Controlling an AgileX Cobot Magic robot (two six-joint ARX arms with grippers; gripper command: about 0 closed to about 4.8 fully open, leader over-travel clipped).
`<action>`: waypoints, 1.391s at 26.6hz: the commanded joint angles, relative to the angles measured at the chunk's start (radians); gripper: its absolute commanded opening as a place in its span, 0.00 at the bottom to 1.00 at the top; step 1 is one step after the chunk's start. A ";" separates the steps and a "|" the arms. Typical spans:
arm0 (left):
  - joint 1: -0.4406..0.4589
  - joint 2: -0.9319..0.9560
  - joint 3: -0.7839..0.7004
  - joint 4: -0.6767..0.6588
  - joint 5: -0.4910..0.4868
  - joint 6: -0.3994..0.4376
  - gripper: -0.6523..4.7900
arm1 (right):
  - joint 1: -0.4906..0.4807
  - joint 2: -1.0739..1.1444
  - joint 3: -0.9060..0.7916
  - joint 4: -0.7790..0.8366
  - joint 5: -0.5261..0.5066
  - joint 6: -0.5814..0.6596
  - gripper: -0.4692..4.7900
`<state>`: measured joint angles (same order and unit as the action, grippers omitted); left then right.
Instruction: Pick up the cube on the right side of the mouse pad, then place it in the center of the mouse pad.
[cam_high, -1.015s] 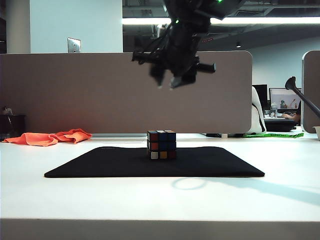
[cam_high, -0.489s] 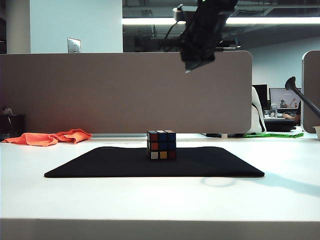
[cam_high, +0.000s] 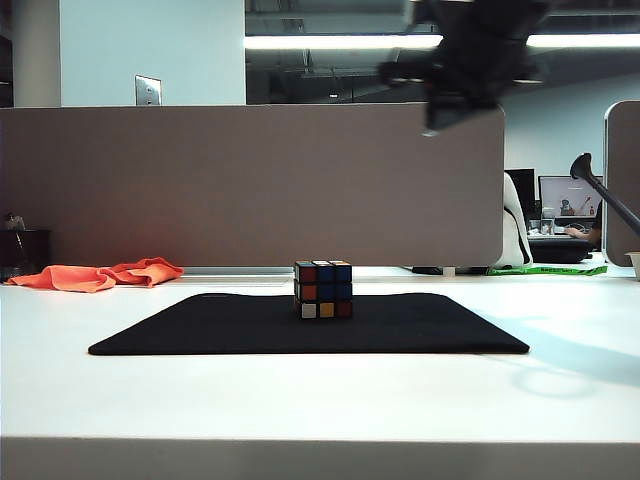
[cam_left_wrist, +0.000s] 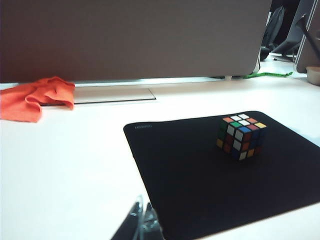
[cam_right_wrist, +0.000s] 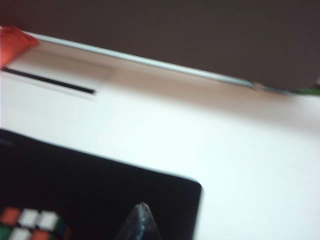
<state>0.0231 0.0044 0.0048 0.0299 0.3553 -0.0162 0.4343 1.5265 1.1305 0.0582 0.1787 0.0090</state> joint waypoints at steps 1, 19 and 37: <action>-0.001 0.001 0.003 -0.009 -0.001 0.001 0.11 | -0.022 -0.090 -0.111 0.087 -0.005 -0.007 0.08; -0.001 0.001 0.003 -0.014 -0.135 0.009 0.11 | -0.293 -0.621 -0.774 0.367 -0.181 -0.065 0.08; 0.000 0.001 0.003 -0.015 -0.135 0.008 0.11 | -0.366 -1.000 -0.953 0.319 -0.187 -0.063 0.08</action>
<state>0.0231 0.0040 0.0048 0.0036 0.2230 -0.0124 0.0689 0.5526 0.1738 0.4248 -0.0387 -0.0528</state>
